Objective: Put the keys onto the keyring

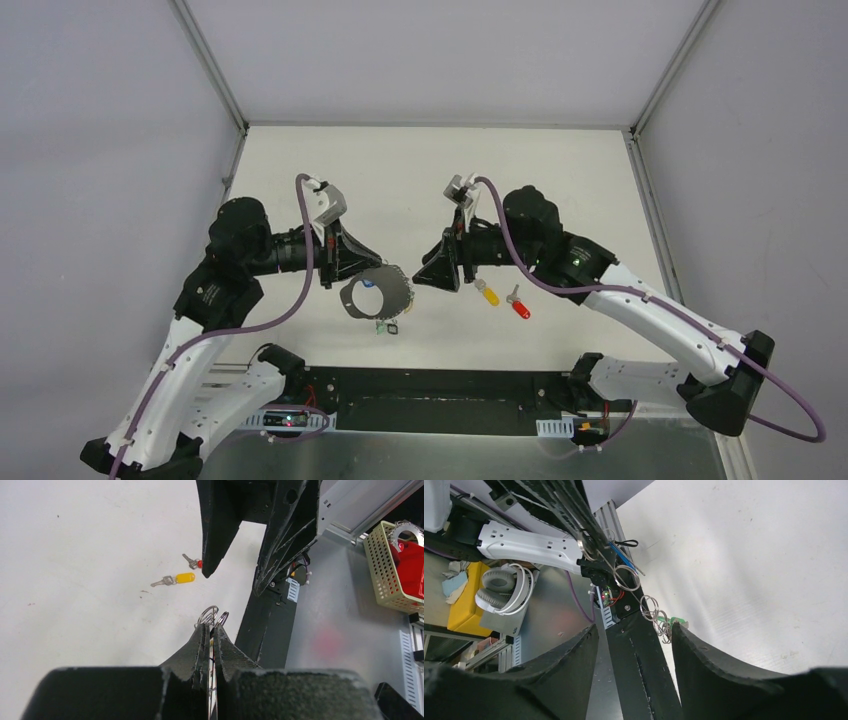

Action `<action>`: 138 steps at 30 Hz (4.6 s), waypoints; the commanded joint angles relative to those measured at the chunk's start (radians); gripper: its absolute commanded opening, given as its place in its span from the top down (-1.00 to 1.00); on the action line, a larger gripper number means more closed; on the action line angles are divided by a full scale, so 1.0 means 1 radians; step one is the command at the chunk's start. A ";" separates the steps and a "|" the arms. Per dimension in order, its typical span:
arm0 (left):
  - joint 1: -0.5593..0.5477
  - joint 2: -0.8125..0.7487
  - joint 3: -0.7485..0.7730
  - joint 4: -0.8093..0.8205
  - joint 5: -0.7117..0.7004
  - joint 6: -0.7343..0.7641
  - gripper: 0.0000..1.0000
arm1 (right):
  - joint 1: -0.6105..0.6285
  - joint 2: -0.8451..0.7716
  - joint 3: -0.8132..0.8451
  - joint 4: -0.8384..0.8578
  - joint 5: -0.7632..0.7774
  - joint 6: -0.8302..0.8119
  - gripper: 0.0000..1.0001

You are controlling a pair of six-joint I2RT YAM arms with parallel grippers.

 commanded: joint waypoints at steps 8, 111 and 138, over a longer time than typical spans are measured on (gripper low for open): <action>-0.009 0.084 0.169 -0.234 -0.172 -0.101 1.00 | -0.002 0.151 0.208 0.068 -0.187 0.011 0.19; -0.017 -0.228 -0.284 0.564 0.210 0.001 0.26 | 0.061 -0.150 -0.335 0.756 -0.291 -0.631 1.00; -0.116 -0.153 -0.353 0.709 0.034 -0.112 0.50 | 0.065 -0.040 -0.448 1.337 -0.068 -0.088 1.00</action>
